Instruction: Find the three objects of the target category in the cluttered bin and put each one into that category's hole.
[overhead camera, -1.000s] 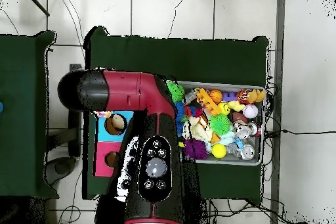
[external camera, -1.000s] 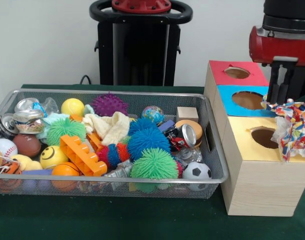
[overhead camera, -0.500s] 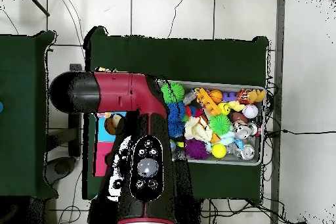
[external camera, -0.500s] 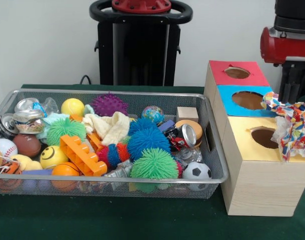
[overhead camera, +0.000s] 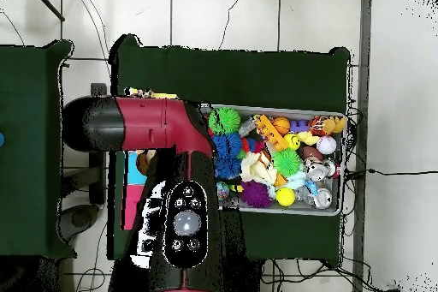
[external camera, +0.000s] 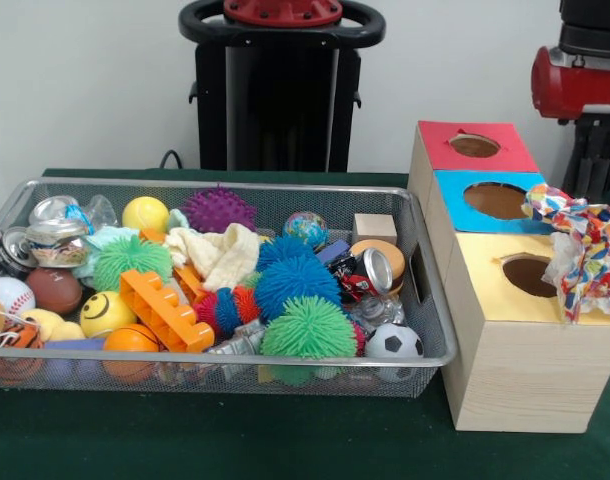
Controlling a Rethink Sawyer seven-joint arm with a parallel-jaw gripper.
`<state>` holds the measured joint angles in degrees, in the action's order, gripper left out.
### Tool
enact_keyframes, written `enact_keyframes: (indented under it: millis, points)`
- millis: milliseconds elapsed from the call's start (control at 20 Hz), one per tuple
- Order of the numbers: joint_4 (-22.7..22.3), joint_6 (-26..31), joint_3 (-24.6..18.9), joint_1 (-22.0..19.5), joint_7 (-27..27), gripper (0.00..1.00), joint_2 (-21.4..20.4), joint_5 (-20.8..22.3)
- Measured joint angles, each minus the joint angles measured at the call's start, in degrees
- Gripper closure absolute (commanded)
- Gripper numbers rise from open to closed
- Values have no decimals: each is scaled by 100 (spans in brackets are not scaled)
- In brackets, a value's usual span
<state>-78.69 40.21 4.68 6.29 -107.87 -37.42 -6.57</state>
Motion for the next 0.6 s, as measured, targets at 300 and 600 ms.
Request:
enact_keyframes:
  millis: [300, 600]
  points:
    - [-109, -2, 1, 31, 0, 100, 9, -38]
    - [-119, -75, 2, 100, 0, 100, 79, -39]
